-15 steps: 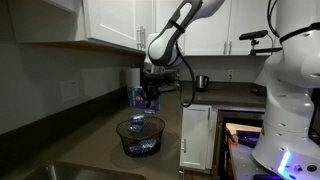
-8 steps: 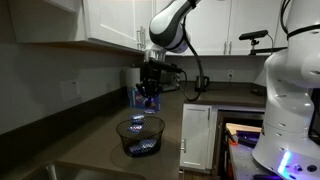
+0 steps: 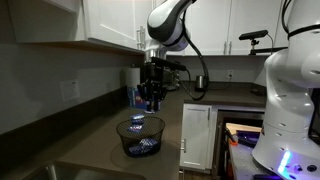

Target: Put a blue sachet in the basket

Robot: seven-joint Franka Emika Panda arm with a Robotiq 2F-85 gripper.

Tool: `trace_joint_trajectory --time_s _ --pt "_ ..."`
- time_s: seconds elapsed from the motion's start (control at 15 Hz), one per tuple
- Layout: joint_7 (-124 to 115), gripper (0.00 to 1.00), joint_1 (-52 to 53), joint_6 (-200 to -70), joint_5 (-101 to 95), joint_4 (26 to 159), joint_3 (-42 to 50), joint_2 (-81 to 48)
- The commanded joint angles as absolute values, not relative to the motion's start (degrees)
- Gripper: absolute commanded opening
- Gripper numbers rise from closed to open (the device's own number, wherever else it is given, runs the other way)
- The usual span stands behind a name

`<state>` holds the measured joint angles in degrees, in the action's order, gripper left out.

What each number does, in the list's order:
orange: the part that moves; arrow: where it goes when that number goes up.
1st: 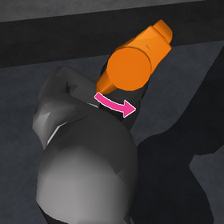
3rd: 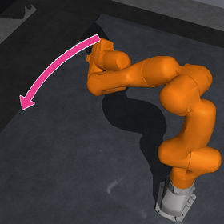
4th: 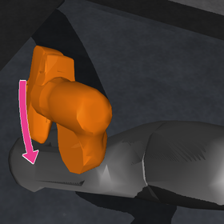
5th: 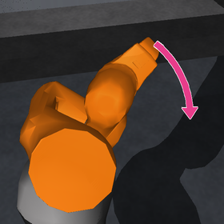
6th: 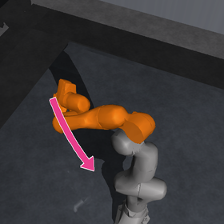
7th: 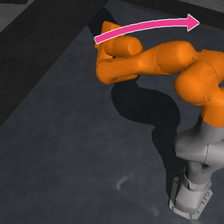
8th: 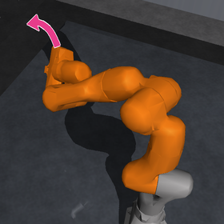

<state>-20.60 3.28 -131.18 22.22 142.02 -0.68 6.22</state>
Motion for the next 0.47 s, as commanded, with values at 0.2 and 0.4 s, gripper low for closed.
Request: trace_joint_trajectory --time_s 0.2,0.4 --pt "-29.44 0.83 -0.07 -144.22 10.62 143.91 -1.08 5.66" --pt "-35.84 0.99 -1.96 -148.46 2.47 145.04 -1.14 5.46"
